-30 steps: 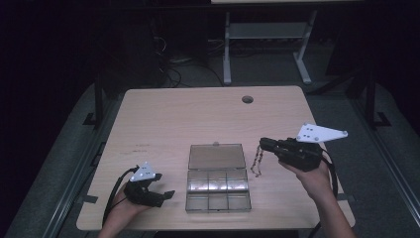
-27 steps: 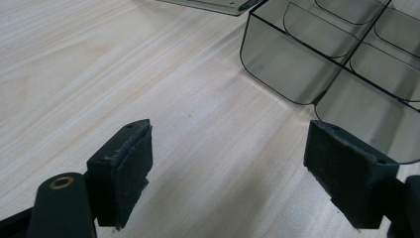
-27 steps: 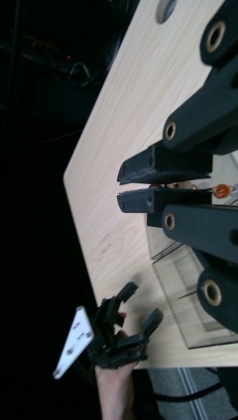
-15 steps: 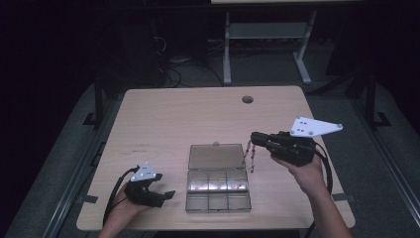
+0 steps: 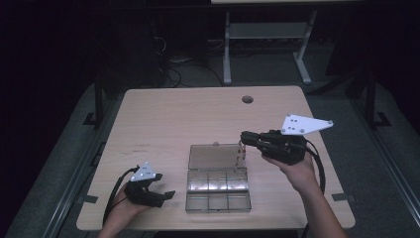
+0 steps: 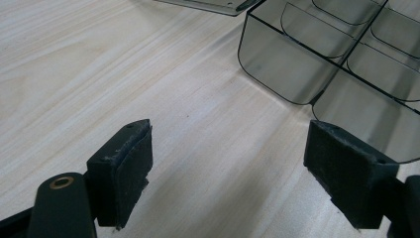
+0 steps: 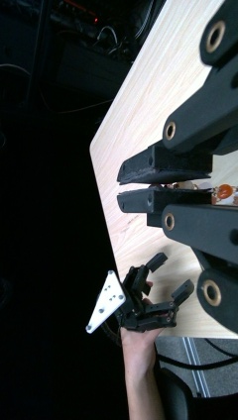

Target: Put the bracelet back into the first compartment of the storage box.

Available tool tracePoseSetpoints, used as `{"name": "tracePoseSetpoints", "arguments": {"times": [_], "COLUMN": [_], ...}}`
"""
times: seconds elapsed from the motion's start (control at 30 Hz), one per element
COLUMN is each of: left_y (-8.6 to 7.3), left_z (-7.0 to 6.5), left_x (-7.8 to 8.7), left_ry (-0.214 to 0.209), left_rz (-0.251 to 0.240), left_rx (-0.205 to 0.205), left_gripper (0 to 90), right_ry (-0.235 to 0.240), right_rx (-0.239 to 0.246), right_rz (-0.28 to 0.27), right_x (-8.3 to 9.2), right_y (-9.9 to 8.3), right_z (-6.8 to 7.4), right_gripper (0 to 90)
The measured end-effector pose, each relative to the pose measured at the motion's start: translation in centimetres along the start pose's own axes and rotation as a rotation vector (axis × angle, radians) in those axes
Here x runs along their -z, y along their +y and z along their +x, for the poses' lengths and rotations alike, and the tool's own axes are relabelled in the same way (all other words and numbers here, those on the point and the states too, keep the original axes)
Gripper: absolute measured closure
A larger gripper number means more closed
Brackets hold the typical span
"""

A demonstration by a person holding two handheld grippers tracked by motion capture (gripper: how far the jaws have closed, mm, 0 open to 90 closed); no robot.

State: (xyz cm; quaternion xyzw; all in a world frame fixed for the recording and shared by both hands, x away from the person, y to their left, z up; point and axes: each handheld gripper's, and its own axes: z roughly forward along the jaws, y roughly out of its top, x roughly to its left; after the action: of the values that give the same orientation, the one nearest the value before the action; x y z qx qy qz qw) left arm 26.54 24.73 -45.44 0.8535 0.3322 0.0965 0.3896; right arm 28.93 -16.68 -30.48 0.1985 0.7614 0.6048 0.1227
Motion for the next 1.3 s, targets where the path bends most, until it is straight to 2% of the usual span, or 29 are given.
{"name": "tracePoseSetpoints", "arguments": {"times": [0.17,0.4,0.67,1.1,1.3], "left_y": [0.0,0.0,0.0,0.0,0.0], "left_z": [0.0,0.1,0.2,0.1,0.2], "left_x": [0.0,0.2,0.1,0.0,0.0], "left_ry": [0.002,0.002,0.001,-0.005,-0.007], "left_rz": [-0.007,0.000,0.000,-0.004,0.000], "left_rx": [0.012,-0.004,-0.003,0.002,0.000], "left_gripper": [18.4,18.5,18.5,18.5,18.5], "right_ry": [0.019,0.050,0.094,0.172,0.192], "right_rx": [0.006,0.022,0.025,0.038,0.037], "right_rz": [-0.001,-0.004,0.004,0.045,0.056], "right_x": [-0.8,-2.0,-3.7,-6.8,-7.8], "right_y": [0.3,0.9,1.1,0.3,-0.2], "right_z": [0.2,0.7,1.3,2.8,3.4], "right_gripper": [84.9,84.9,84.9,84.9,84.9]}}
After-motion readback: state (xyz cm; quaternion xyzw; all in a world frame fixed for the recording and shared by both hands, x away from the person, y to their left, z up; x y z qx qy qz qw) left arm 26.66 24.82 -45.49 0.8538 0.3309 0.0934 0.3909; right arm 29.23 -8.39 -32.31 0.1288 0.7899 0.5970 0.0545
